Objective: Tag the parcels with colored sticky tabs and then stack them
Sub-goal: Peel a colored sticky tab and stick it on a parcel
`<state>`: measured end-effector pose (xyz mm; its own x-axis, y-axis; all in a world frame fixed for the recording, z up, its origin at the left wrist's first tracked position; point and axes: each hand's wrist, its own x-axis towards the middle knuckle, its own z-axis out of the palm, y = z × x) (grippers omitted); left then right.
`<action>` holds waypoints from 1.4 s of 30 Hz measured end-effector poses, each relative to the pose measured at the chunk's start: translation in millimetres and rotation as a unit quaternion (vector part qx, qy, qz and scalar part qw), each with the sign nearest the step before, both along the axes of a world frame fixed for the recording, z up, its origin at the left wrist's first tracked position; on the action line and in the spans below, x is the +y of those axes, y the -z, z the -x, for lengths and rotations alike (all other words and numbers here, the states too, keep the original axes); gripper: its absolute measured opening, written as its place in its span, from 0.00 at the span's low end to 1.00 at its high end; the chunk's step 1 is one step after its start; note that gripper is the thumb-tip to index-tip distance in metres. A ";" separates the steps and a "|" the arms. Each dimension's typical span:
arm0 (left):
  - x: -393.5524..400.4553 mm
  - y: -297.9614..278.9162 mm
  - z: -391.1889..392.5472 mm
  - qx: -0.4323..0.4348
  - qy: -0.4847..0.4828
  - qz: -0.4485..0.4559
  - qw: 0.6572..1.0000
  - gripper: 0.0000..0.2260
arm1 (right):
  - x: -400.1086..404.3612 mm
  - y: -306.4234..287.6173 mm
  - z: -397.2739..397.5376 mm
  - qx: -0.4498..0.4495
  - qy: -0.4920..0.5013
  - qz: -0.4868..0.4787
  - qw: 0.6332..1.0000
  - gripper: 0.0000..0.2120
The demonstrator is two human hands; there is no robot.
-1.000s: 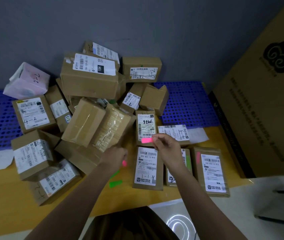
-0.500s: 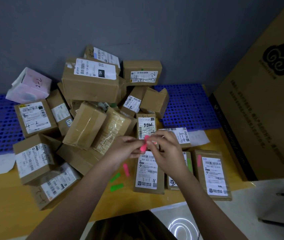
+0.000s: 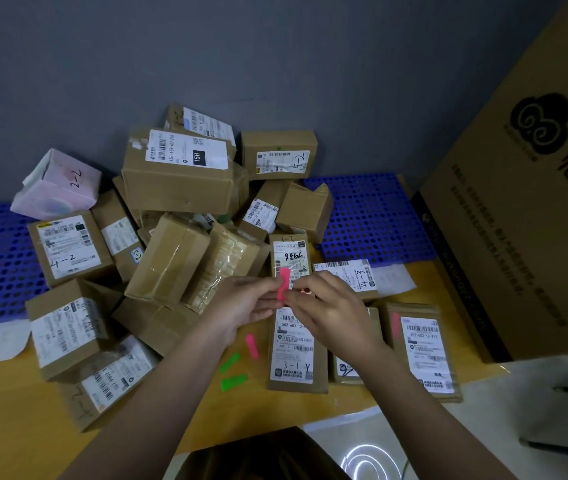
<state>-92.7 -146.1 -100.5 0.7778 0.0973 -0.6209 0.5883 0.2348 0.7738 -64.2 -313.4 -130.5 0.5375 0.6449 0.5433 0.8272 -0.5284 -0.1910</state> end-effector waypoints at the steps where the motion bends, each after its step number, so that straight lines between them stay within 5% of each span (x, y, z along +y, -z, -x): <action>1: -0.1 0.1 0.3 -0.002 0.003 -0.001 1.000 0.09 | 0.7 -0.2 0.7 0.002 0.004 -0.002 1.000 0.07; 5: 0.9 -0.8 1.4 -0.014 0.008 0.002 1.000 0.10 | 5.6 -1.5 1.3 0.111 0.031 -0.049 0.992 0.07; 10: 4.3 -1.3 5.0 -0.034 0.038 0.007 0.999 0.08 | 8.2 -10.4 -6.2 0.322 0.049 -0.152 0.933 0.02; 17: 6.9 -2.8 6.0 -0.045 0.081 0.014 0.996 0.05 | 2.7 -24.5 -22.4 0.639 0.012 -0.192 0.745 0.05; 24: 10.0 -3.9 5.5 -0.072 0.088 0.022 0.993 0.06 | 0.3 -24.5 -29.4 0.753 -0.004 -0.222 0.619 0.09; 35: 1.7 13.2 7.8 -0.080 0.088 -0.024 0.993 0.07 | 0.5 -7.5 -13.1 0.681 0.087 -0.234 0.688 0.03; 42: -15.0 70.6 1.0 0.036 0.154 -0.120 0.980 0.03 | -20.7 41.9 4.5 0.553 0.238 -0.272 0.751 0.10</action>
<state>-93.7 -161.1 -171.1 0.7479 0.0151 -0.6636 0.6581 -0.1470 0.7384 -68.7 -334.1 -172.5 0.9533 0.0812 -0.2911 -0.2538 -0.3080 -0.9169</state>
